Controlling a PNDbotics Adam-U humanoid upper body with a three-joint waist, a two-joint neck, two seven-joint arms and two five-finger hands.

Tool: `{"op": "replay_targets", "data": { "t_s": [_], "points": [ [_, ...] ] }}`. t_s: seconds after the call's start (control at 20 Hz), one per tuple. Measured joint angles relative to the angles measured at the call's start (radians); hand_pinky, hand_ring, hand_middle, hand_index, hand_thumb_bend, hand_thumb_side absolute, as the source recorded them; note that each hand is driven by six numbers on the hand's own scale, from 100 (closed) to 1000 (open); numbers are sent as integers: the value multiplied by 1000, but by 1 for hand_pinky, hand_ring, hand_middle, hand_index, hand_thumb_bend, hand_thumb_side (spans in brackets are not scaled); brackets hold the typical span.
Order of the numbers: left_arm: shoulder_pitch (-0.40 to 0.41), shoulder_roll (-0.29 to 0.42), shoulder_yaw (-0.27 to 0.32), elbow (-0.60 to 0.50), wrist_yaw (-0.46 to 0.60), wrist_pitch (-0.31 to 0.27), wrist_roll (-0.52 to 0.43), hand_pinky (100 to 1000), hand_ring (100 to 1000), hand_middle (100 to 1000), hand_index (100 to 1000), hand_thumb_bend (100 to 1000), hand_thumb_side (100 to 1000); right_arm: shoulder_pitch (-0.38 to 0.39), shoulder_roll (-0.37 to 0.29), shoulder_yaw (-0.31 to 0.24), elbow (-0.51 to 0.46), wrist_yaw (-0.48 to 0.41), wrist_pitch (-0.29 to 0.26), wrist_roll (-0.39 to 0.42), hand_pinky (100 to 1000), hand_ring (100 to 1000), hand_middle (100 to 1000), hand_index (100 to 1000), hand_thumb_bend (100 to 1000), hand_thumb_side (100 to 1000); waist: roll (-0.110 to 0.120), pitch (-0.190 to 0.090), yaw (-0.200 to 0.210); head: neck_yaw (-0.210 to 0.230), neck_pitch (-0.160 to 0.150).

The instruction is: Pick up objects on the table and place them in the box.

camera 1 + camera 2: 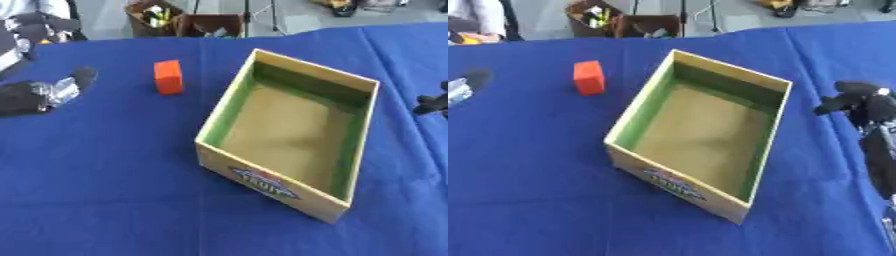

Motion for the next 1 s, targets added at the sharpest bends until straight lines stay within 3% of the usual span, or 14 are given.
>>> {"op": "replay_targets", "data": {
  "t_s": [0.35,0.5,0.6,1.0],
  "points": [
    [-82,7,-19,89,10,-14,-55,635,836,898,1000,528,1000,0,0,3,0,0,3,8,839,620,542,770,100,829,13,0,-20,7,4],
    [-135,19,-32,184,23,-30,-98,655,844,895,990,677,1000,-1,0,7,0,0,1,12,840,620,541,769,100,829,23,0,-36,17,12],
    [-164,19,-42,245,27,-50,-129,661,846,891,990,715,1000,-1,-1,8,0,0,0,16,841,620,540,769,100,831,31,2,-45,24,17],
    [-259,19,-60,400,6,-118,-200,678,846,892,1000,751,983,-2,-2,13,0,3,3,27,843,618,537,768,100,834,55,23,-97,73,45]
  ]
}}
